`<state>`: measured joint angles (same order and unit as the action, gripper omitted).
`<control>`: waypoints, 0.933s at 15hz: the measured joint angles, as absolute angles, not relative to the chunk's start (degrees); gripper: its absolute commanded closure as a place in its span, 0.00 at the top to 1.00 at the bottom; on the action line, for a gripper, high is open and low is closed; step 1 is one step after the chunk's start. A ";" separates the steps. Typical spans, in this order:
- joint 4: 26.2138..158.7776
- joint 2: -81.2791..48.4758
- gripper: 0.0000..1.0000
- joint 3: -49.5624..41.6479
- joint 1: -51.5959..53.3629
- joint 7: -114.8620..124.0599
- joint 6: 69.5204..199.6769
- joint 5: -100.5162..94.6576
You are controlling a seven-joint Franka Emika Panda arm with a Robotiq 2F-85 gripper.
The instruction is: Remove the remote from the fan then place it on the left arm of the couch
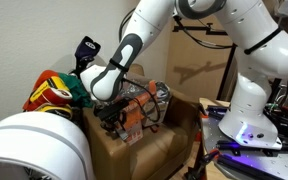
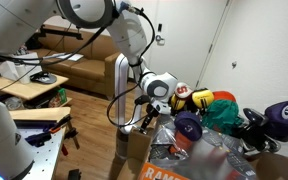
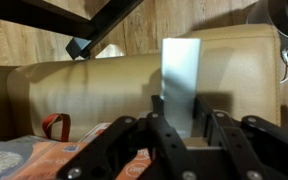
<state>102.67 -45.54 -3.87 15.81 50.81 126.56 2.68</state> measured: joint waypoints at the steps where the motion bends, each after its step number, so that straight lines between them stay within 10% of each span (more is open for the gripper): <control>1: 103.14 -45.55 0.10 -4.34 16.31 51.12 127.81 1.67; 14: 111.71 -43.67 0.10 -8.08 21.44 55.29 144.27 -5.24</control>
